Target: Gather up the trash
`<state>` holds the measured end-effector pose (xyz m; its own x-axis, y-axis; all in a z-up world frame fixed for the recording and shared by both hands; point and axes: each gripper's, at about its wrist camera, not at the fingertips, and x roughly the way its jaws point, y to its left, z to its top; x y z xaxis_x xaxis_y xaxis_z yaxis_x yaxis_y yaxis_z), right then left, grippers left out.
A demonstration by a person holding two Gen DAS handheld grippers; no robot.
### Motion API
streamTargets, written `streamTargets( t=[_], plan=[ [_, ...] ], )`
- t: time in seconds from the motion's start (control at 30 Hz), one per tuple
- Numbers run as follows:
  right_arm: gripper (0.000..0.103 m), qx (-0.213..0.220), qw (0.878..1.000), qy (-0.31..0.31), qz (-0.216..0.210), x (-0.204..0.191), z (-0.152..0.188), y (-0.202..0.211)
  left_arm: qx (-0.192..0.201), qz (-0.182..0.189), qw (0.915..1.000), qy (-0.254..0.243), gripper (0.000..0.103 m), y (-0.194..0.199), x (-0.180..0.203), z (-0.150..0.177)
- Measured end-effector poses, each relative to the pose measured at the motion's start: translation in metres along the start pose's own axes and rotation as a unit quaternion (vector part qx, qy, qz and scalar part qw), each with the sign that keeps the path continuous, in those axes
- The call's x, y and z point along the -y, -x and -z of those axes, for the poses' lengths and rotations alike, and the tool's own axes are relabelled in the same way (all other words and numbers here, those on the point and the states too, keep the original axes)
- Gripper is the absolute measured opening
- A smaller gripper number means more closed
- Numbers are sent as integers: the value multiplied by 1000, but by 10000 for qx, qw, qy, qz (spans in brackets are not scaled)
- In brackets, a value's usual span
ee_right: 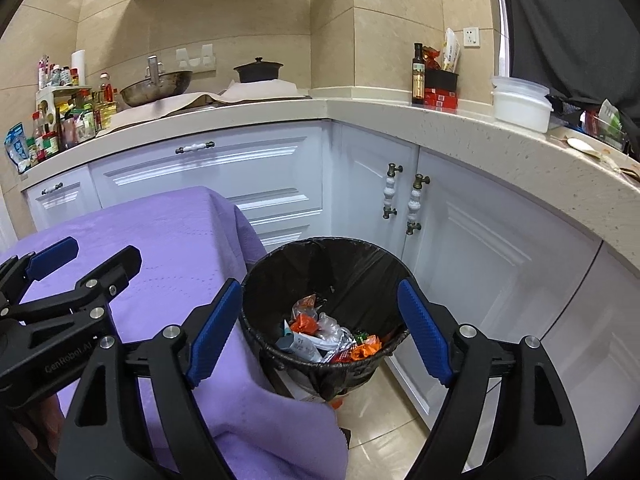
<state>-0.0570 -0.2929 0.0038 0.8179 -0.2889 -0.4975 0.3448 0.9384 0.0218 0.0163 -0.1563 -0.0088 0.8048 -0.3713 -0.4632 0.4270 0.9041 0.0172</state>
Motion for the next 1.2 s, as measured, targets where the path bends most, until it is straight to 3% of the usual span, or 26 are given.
streamTargets(
  t=[0.4,1.2],
  plan=[
    [79,206,9997,-32,87,2,-4,27,21,-10,9999,124,84,16,-6,2],
    [79,144,9996,-109,223,19,1,27,-5,-19,10000,38,84,20,-1,5]
  ],
)
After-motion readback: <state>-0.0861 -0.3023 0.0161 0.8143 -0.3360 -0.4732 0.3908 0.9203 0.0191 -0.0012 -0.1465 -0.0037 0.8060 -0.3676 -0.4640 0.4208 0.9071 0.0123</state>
